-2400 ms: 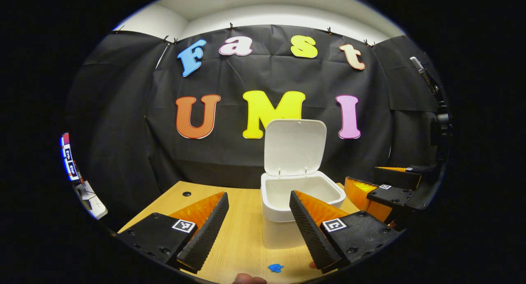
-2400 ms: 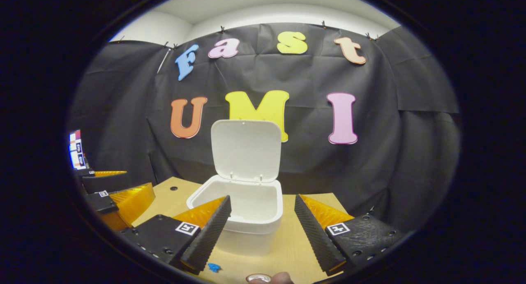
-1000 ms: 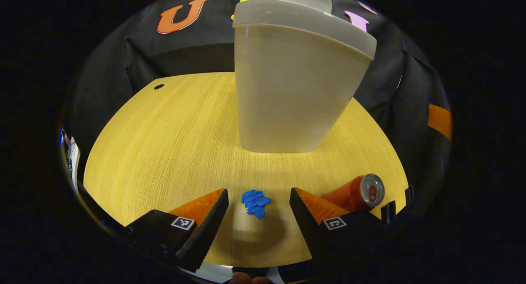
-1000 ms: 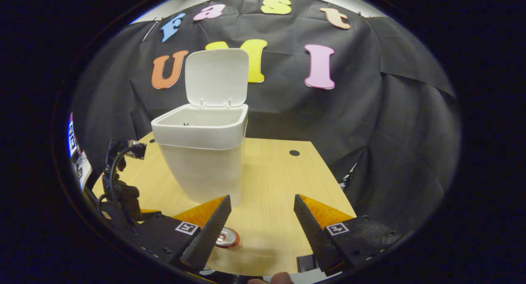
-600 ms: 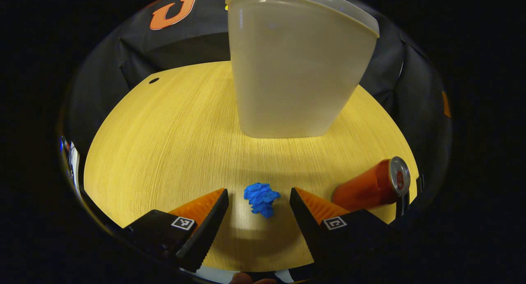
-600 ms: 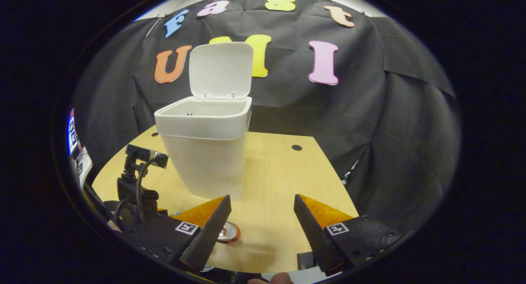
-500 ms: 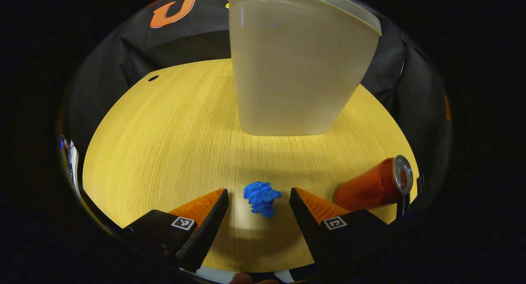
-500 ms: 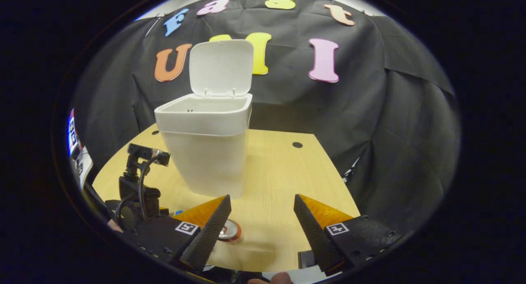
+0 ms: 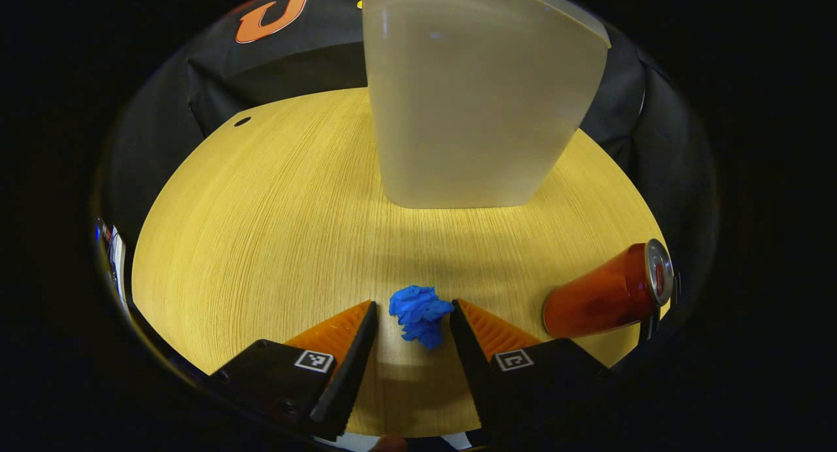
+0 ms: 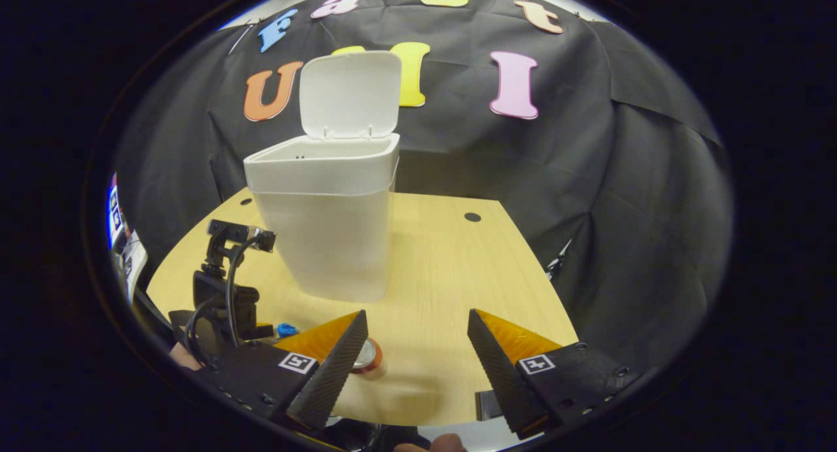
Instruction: Press the lid of the desktop garbage bin to open it, pick up the crumpled paper on the desktop and throw it into the bin, then pick up the pop can on the desktop and drop it into the bin, and finally close the garbage bin lid.
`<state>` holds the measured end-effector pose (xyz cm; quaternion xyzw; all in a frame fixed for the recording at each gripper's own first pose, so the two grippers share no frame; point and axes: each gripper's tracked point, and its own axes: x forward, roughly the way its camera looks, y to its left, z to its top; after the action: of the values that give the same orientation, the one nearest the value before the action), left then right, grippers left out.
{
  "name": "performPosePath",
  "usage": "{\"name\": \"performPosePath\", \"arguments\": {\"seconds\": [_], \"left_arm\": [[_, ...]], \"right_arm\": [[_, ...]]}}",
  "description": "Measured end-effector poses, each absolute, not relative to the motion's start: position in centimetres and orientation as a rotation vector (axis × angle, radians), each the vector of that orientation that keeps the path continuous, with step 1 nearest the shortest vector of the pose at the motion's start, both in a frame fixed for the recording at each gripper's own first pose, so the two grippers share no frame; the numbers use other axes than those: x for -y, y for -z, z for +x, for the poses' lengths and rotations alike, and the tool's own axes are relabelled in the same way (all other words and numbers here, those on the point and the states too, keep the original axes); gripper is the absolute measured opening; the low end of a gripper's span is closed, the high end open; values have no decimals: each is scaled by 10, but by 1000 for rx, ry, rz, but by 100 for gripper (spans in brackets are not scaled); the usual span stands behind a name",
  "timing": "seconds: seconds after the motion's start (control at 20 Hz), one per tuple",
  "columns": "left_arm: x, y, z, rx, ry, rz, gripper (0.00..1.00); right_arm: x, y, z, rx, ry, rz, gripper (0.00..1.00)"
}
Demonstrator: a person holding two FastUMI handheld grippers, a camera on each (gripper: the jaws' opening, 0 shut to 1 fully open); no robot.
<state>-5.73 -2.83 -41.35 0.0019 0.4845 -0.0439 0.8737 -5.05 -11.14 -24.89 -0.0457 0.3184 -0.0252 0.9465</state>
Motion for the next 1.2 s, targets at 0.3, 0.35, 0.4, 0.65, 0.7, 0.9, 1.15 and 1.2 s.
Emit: {"name": "performPosePath", "arguments": {"seconds": [0.3,0.35,0.4,0.65,0.7,0.9,1.15,1.2], "left_arm": [[22,414,-54,-1004,98,4,48],[23,415,-53,-997,101,4,43],[25,414,-54,-995,106,7,40],[35,404,-54,-958,116,0,33],[37,401,-54,-945,115,-1,32],[48,380,-52,-902,121,-24,32],[47,340,-34,-810,127,-35,32],[46,330,-31,-792,126,-40,36]], "right_arm": [[105,253,-59,-659,36,-102,96],[104,256,-60,-663,32,-102,96],[103,257,-61,-667,27,-104,96],[99,265,-71,-677,14,-107,94],[96,264,-73,-679,11,-105,96],[83,271,-87,-702,-13,-86,96],[80,306,-105,-786,-8,-47,94],[80,314,-104,-804,-8,-50,96]]}}
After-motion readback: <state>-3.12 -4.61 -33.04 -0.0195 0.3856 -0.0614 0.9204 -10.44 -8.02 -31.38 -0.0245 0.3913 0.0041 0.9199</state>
